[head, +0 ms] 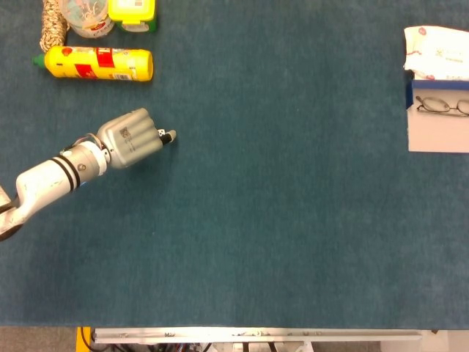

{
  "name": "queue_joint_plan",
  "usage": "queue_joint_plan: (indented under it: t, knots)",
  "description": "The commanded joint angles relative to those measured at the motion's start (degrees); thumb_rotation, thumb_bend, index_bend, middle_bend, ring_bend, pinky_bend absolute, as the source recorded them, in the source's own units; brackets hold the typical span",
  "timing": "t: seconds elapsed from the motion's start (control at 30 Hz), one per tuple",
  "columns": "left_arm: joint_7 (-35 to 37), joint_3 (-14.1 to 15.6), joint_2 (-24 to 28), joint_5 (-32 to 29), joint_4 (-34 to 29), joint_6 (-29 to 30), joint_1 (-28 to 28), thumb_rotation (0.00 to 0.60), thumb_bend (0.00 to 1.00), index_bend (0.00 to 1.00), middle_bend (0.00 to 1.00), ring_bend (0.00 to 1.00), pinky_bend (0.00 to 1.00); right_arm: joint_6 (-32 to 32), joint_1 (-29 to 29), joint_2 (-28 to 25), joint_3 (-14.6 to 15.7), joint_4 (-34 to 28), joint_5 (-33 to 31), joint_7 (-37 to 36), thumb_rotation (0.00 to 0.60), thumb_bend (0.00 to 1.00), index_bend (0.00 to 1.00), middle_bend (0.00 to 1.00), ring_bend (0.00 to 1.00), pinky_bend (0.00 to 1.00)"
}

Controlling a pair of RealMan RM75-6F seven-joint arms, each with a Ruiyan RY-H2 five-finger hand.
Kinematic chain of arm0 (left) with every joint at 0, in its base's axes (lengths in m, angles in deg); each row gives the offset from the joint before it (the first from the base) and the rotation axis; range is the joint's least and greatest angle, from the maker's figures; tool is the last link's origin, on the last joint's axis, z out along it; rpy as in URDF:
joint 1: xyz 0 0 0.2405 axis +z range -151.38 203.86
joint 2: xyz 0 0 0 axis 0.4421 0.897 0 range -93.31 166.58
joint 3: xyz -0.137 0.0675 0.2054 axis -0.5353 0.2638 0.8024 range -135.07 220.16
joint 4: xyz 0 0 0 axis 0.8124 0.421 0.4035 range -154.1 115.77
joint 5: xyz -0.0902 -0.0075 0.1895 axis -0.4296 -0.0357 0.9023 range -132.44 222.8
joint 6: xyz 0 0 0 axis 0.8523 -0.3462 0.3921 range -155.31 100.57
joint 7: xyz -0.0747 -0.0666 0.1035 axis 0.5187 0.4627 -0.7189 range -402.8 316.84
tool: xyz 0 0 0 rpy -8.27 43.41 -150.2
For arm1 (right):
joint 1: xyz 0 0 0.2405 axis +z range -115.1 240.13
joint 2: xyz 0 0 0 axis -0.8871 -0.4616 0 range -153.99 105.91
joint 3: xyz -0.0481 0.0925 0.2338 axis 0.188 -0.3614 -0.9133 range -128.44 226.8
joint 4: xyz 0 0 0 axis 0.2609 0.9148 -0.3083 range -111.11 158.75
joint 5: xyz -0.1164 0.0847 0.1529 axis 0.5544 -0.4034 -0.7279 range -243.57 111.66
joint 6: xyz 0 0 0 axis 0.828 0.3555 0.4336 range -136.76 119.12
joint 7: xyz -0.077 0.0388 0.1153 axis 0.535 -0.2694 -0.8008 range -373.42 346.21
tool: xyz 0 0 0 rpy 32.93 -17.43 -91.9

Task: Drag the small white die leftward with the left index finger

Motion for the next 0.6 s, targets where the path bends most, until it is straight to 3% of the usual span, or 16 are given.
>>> queue_joint_plan:
  t: [0.03, 0.6]
  knots:
    - [-0.1, 0.0, 0.2, -0.3, -0.1, 0.0, 0.2, 0.6, 0.98, 0.14, 1.0, 0.91, 1.0, 0.0, 0.0, 0.0, 0.0, 0.0, 0.1, 0.1, 0.6, 0.06, 0.34, 0.32, 0.17, 0.26]
    - [-0.4, 0.6, 1.2, -0.8, -0.2, 0.6, 1.6, 0.6, 0.98, 0.14, 1.0, 0.91, 1.0, -0.1, 0.0, 0.1, 0.1, -0.1, 0.1, 0.3, 0.6, 0.06, 0.34, 0.32, 0.17, 0.26]
